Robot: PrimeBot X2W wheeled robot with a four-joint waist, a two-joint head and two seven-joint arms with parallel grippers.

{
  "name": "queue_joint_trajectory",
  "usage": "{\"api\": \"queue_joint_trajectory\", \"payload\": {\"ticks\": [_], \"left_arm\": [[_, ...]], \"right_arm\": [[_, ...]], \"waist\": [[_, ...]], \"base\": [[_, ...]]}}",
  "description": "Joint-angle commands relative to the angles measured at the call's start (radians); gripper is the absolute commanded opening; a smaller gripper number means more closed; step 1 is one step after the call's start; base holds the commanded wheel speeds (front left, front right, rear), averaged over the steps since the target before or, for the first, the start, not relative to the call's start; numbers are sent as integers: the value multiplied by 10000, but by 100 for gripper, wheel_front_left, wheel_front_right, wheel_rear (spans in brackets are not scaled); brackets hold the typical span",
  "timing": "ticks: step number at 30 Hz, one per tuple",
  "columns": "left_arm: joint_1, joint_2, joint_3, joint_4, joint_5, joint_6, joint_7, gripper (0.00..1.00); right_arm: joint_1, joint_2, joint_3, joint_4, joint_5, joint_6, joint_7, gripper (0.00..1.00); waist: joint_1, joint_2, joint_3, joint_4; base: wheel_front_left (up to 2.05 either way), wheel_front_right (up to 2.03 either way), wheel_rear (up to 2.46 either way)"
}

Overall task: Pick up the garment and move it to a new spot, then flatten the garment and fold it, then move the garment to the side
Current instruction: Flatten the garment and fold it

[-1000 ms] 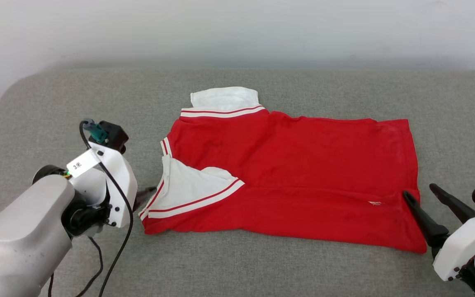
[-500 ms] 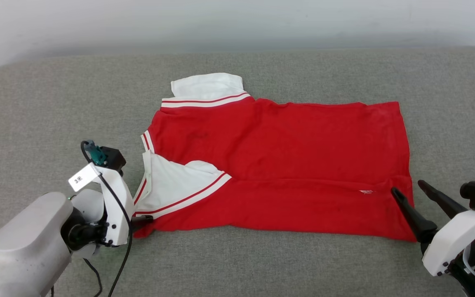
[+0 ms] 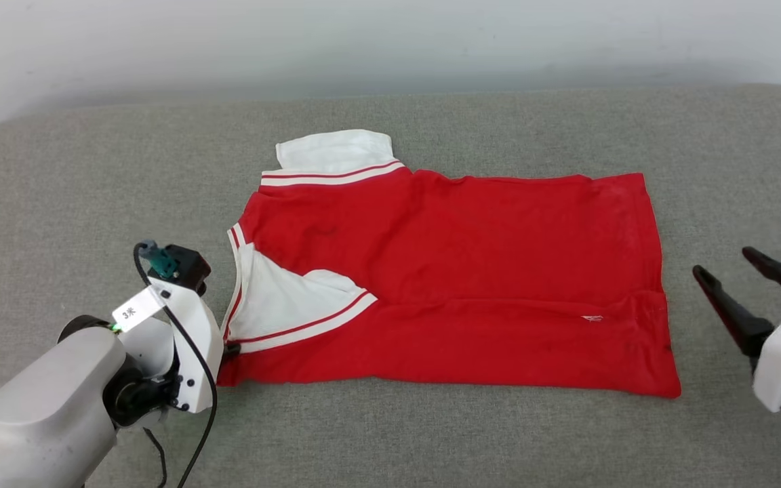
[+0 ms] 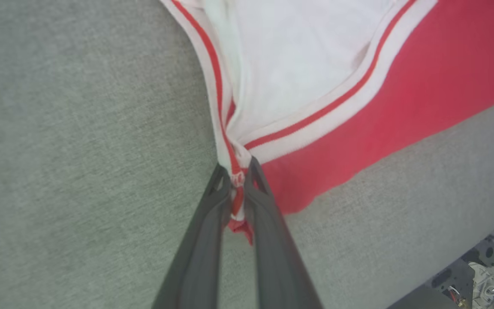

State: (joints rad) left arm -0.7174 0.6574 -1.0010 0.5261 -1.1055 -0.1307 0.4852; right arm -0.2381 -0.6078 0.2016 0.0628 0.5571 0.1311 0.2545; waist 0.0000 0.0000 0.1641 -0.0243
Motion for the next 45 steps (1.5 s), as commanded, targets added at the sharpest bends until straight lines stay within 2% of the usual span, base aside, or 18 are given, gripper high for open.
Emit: {"api": "queue_joint_trajectory", "payload": {"ticks": [1, 7, 10, 14, 22, 29, 33, 34, 35, 40, 45], "left_arm": [[127, 77, 41, -102, -17, 22, -157, 0], [161, 421, 180, -687, 305, 81, -835, 0], [200, 501, 147, -1007, 418, 177, -955, 0], [161, 584, 90, -1418, 601, 362, -1022, 0], [-22, 676, 101, -1972, 815, 600, -1116, 0], [109, 597, 161, -2074, 742, 671, -1292, 0], [303, 539, 156, -1978, 685, 684, -1467, 0], [354, 540, 147, -1947, 672, 690, -1478, 0], [416, 544, 133, -1911, 661, 694, -1516, 0], [768, 607, 190, -1875, 508, 723, -1777, 0], [1269, 873, 209, -2240, 364, 880, -1961, 0]], "right_arm": [[-122, -166, 1, -137, 81, -8, 248, 100], [-321, -907, 197, -608, 618, -8, 2688, 100], [-364, -942, 430, -572, 838, -8, 3713, 100], [-469, -664, 733, -191, 950, -8, 4410, 100], [-1001, -141, 1518, 1314, 927, -8, 4540, 100], [-1082, 520, 2422, 3057, 1177, -5, 4183, 100], [-909, 729, 3009, 3634, 1447, 10, 3713, 100], [-945, 702, 3083, 3687, 1512, 10, 3495, 41], [-1001, 613, 3140, 3715, 1550, 9, 3284, 0], [-1074, -137, 3199, 3413, 1689, -7, 2195, 0], [-770, -676, 3067, 2694, 2082, -11, 1578, 0]], "waist": [[0, 0, -72, 25], [0, 0, -148, 90], [0, 0, -85, 125], [0, 0, 72, 223], [0, 0, 519, 401], [0, 0, 759, 530], [0, 0, 732, 547], [0, 0, 695, 535], [0, 0, 638, 522], [0, 0, 175, 480], [0, 0, -342, 424]], "base": [[0, 0, 0], [0, 0, 0], [0, 0, 0], [0, 0, 0], [0, 0, 0], [0, 0, 0], [0, 0, 0], [0, 0, 0], [0, 0, 0], [0, 0, 0], [0, 0, 0]]}}
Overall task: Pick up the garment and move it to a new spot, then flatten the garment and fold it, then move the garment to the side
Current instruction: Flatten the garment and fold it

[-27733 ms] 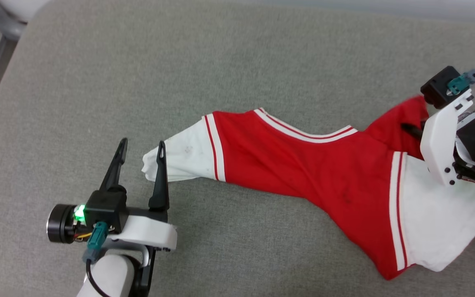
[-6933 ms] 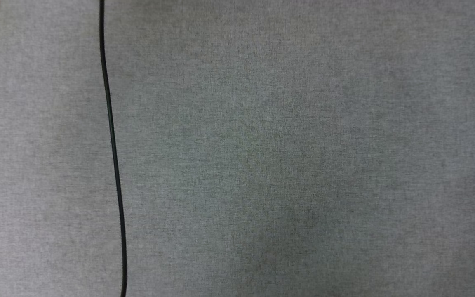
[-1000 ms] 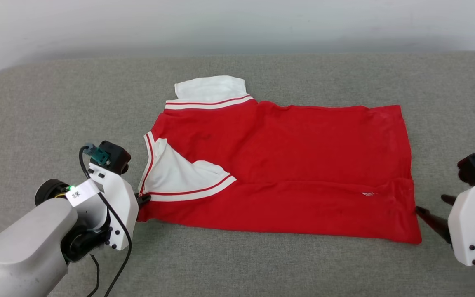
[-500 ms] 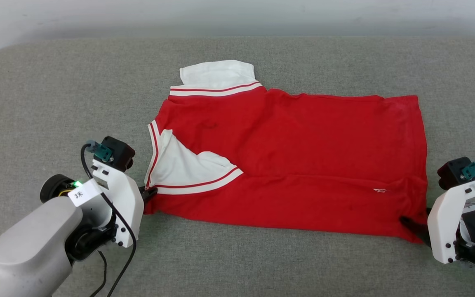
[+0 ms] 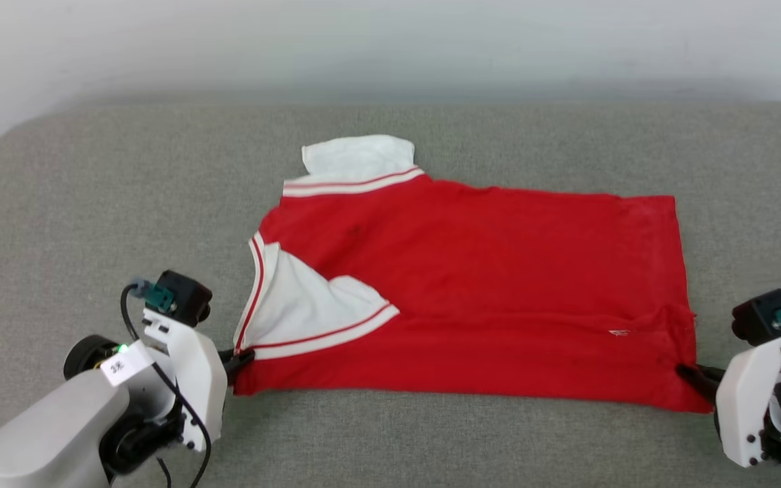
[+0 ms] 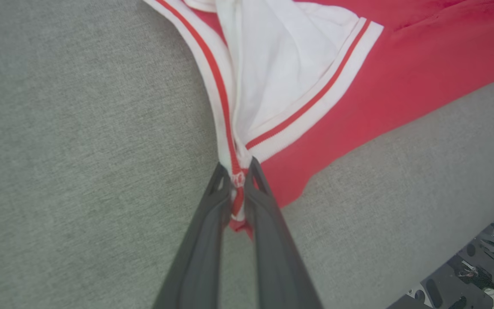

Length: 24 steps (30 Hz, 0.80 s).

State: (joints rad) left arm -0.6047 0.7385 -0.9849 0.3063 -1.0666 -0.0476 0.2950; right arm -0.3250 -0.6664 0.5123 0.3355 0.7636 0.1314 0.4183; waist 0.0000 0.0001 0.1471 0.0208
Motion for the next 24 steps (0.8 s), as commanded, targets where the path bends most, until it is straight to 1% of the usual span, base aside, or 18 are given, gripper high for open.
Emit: {"api": "queue_joint_trajectory", "payload": {"ticks": [1, 4, 5, 6, 7, 8, 9, 10, 13, 15, 19, 24], "left_arm": [[142, 62, 48, -43, -25, 50, -59, 0], [484, 310, 96, -449, -152, 211, -168, 0], [762, 472, 103, -752, -270, 338, -191, 0], [762, 472, 103, -752, -270, 338, -191, 0], [1046, 663, 97, -1044, -351, 490, -247, 0], [1046, 663, 97, -1044, -351, 490, -247, 0], [1329, 837, 90, -1313, -442, 680, -265, 0], [1448, 899, 83, -1409, -484, 760, -273, 0], [1671, 974, 81, -1578, -581, 891, -273, 0], [1887, 982, 46, -1648, -651, 1046, -275, 0], [1956, 892, -27, -1472, -632, 1105, -222, 0], [2045, 656, -141, -920, -779, 984, -142, 0]], "right_arm": [[99, -89, -40, -33, 17, -15, -59, 0], [502, -358, -198, -492, 198, -15, -211, 0], [808, -535, -343, -836, 288, -15, -215, 0], [808, -535, -343, -836, 288, -15, -215, 0], [1132, -708, -520, -1152, 316, -15, -176, 0], [1132, -708, -520, -1152, 316, -15, -176, 0], [1505, -829, -763, -1432, 377, -17, -88, 0], [1696, -876, -879, -1536, 387, -17, -18, 0], [1988, -916, -1152, -1712, 393, -17, 111, 0], [2345, -759, -1464, -1821, 316, -17, 307, 0], [2537, -523, -1603, -1685, 190, -17, 508, 0], [2565, -83, -1606, -1066, -39, -17, 563, 0]], "waist": [[0, -1, -171, -27], [0, -1, -388, -36], [0, -1, -486, -39], [0, -1, -486, -39], [0, -1, -562, -38], [0, -1, -562, -38], [0, -1, -600, -34], [0, -1, -605, -35], [0, -1, -583, -37], [0, -1, -472, -58], [0, -1, -326, -89], [0, -1, -157, -134]], "base": [[0, 0, 0], [0, 0, 0], [0, 0, 0], [0, 0, 0], [0, 0, 0], [0, 0, 0], [0, 0, 0], [0, 0, 0], [0, 0, 0], [0, 0, 0], [0, 0, 0], [0, 0, 0]]}}
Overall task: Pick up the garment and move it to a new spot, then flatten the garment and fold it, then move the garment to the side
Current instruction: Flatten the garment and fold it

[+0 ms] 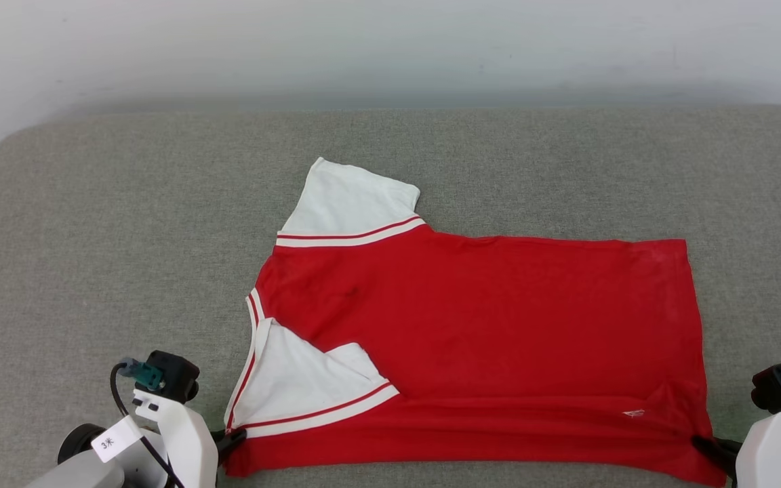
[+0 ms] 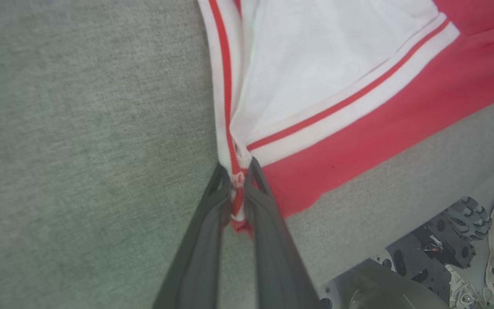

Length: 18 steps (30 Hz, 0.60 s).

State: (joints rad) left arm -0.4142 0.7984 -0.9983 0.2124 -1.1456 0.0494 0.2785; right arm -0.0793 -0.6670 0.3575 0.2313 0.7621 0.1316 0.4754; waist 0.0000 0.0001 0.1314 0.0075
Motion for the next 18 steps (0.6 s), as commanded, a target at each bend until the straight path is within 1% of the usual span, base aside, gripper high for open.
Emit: {"api": "queue_joint_trajectory", "payload": {"ticks": [1, 3, 4, 5, 6, 7, 10, 12, 13, 15, 18], "left_arm": [[155, -1, -36, 137, 22, -12, 23, 0], [152, -75, -63, 335, 24, -91, -41, 0], [136, -95, -28, 421, 53, -63, -129, 0], [124, -97, 40, 488, 68, -29, -242, 28], [103, -52, 83, 524, 153, 6, -363, 46], [70, 0, 109, 528, 210, -8, -480, 100], [-27, 52, 235, 388, 359, 26, -849, 100], [-131, 188, 377, 225, 433, 95, -1124, 100], [-381, 384, 669, -102, 685, 274, -1596, 100], [-567, 489, 791, -290, 938, 395, -1869, 100], [-1090, 557, 1007, -451, 1376, 646, -2188, 100]], "right_arm": [[84, -6, -42, 98, -59, -19, -54, 0], [27, 131, -42, 306, -151, -20, -249, 0], [3, 189, -63, 362, -191, -20, -408, 0], [-1, 284, -143, 394, -147, -20, -575, 28], [0, 338, -232, 388, -130, -19, -770, 100], [18, 346, -295, 349, -210, -19, -966, 100], [177, 479, -573, 140, -441, -14, -1621, 100], [275, 569, -837, -50, -646, -14, -2054, 100], [376, 794, -1380, -448, -1138, -14, -2760, 100], [378, 1055, -1850, -770, -1588, -14, -3281, 100], [407, 1658, -2534, -1286, -2389, -14, -4002, 100]], "waist": [[0, -1, 17, -2], [0, -1, -2, 4], [0, -1, -36, 12], [0, -1, -90, 15], [0, -1, -159, 12], [0, -1, -230, 11], [0, -1, -473, -16], [0, -1, -600, -67], [0, -1, -715, -174], [0, -1, -733, -265], [0, -1, -673, -392]], "base": [[0, 0, 0], [0, 0, 0], [0, 0, 0], [0, 0, 0], [0, 0, 0], [0, 0, 0], [0, 0, 0], [0, 0, 0], [0, 0, 0], [0, 0, 0], [0, 0, 0]]}}
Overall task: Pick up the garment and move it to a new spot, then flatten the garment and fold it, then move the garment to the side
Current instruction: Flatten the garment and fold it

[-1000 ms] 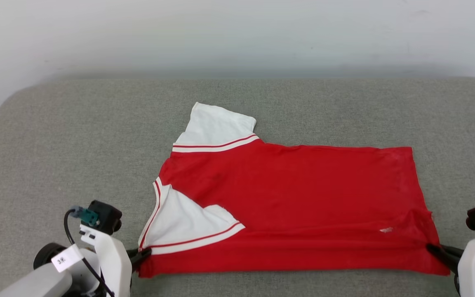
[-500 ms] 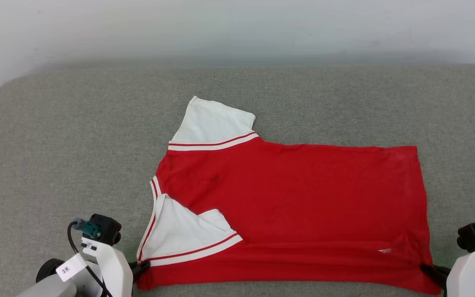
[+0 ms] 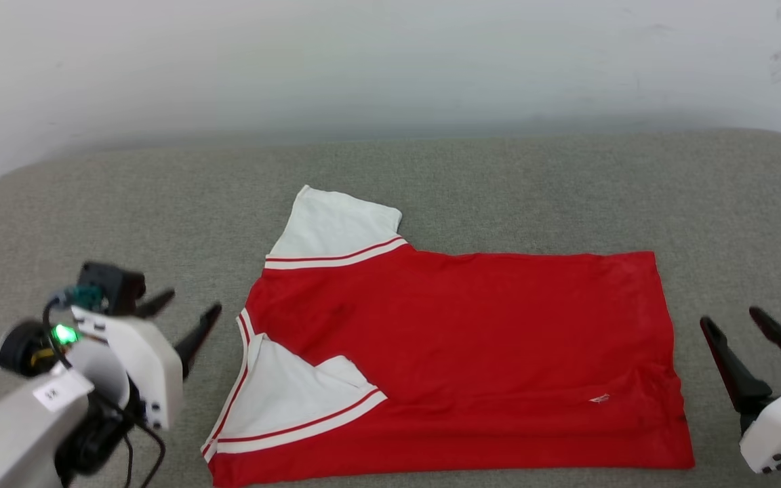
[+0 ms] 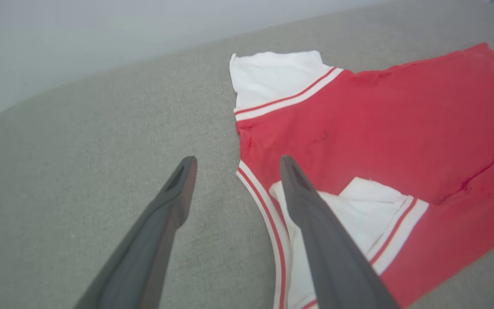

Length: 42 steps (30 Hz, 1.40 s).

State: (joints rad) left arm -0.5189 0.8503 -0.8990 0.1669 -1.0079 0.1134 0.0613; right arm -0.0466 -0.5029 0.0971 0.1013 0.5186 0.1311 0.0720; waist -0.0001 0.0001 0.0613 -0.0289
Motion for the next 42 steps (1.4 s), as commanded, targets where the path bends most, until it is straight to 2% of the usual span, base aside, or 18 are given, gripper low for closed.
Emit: {"api": "queue_joint_trajectory", "payload": {"ticks": [1, 4, 5, 8, 15, 20, 28, 35, 42], "left_arm": [[-271, 14, 85, -22, 154, 81, -107, 100], [-1013, -256, 243, 49, 469, -9, -271, 100], [-1636, -404, 291, 201, 725, -93, -244, 100], [-2602, -634, 312, 577, 1048, -313, -15, 100], [-4863, -1260, 72, 2133, 1267, -1385, 1384, 100], [-6157, -1578, -224, 3330, 951, -2022, 3142, 100], [-7809, -1899, -383, 4691, -9, -2346, 5999, 100], [-8581, -2044, -628, 5496, 141, -2282, 6921, 100], [-8108, -2124, -1064, 6216, 68, -2333, 7640, 100]], "right_arm": [[80, 211, -137, -172, -200, -8, -172, 100], [120, 877, -689, -835, -906, -8, -620, 100], [181, 1321, -926, -1257, -1296, -8, -838, 100], [210, 1844, -1175, -1848, -1862, -8, -1136, 100], [177, 2785, -1201, -2947, -2592, -8, -1389, 100], [-141, 2982, -977, -3317, -2847, -8, -1303, 100], [-680, 3045, -825, -3422, -2814, -8, -1407, 100], [-1094, 3063, -706, -3229, -2737, -8, -1632, 100], [-1262, 3023, -670, -3012, -2699, -8, -1823, 100]], "waist": [[1, -1, 83, -74], [1, -1, 374, -229], [1, -1, 630, -314], [1, -1, 1090, -478], [1, -1, 2217, -931], [1, -1, 2971, -1298], [1, -1, 4158, -1745], [1, -1, 4990, -1997], [1, -1, 5203, -2090]], "base": [[0, 0, 0], [0, 0, 0], [0, 0, 0], [0, 0, 0], [0, 0, 0], [0, 0, 0], [0, 0, 0], [0, 0, 0], [0, 0, 0]]}}
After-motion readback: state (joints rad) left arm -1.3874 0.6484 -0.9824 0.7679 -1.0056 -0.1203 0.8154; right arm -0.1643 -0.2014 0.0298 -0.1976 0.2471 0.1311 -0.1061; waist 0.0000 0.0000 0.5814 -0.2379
